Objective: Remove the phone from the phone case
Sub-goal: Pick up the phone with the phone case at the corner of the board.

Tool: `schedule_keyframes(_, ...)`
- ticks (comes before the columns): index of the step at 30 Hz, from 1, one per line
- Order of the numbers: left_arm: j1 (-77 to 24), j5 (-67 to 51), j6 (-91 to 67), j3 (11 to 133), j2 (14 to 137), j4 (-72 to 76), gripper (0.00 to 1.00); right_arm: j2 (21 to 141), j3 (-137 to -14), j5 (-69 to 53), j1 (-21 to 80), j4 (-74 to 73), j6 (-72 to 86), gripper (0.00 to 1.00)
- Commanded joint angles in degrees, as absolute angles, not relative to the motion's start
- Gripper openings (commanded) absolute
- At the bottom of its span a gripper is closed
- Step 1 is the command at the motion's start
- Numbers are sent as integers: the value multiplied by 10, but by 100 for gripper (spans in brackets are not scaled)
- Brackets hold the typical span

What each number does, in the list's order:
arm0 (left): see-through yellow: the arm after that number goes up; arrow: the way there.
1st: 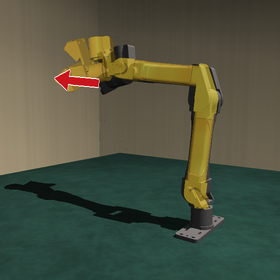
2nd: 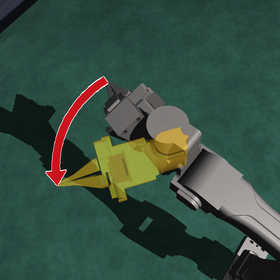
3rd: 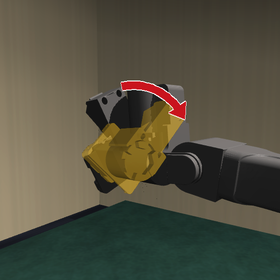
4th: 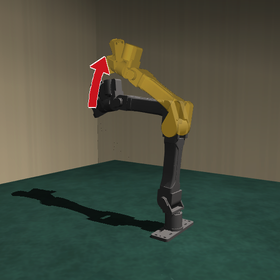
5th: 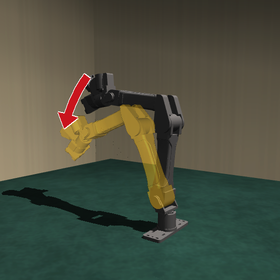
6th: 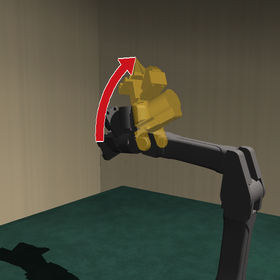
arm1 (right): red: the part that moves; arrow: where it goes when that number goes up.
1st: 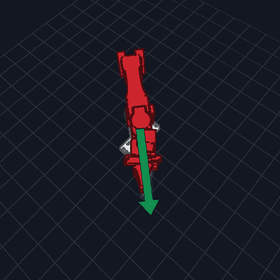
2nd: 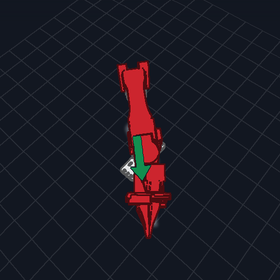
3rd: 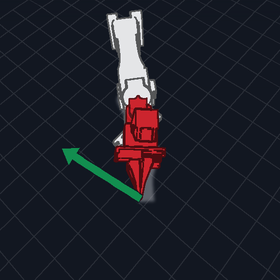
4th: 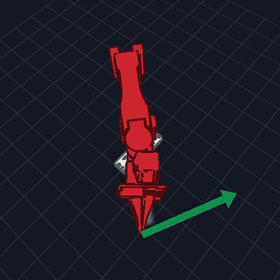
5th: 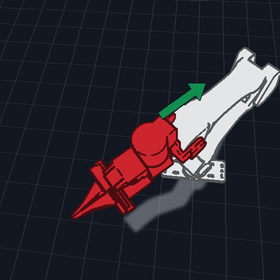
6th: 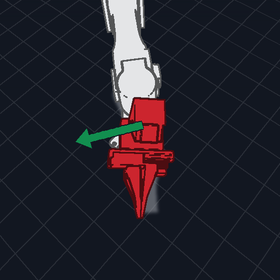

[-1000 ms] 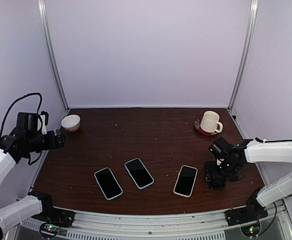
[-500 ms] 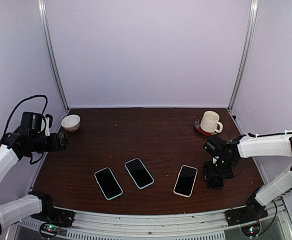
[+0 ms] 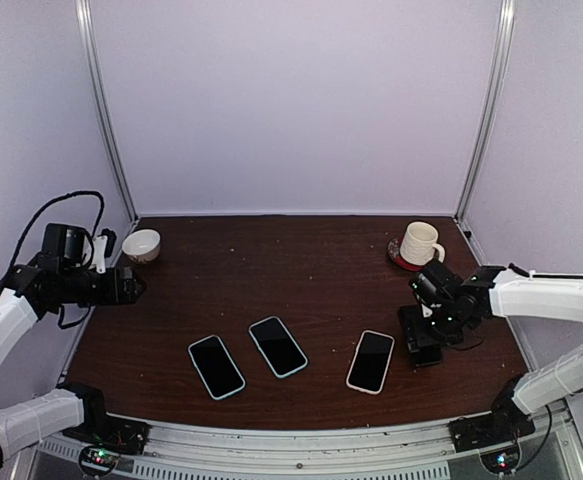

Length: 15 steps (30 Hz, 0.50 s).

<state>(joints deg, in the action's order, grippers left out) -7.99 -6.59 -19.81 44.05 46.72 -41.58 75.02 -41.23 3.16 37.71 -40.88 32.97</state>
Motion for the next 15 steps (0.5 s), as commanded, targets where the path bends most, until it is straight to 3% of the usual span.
schedule_keyframes(1,-83,-205,-177,457,461,-391,88,677,-450,53,397,-350,253,61)
schedule_keyframes(9,-133,-374,-272,446,431,-308,82,621,-480,43,472,-275,123,62)
schedule_keyframes(15,-210,-363,-387,434,421,-222,80,610,-486,56,513,-184,46,62)
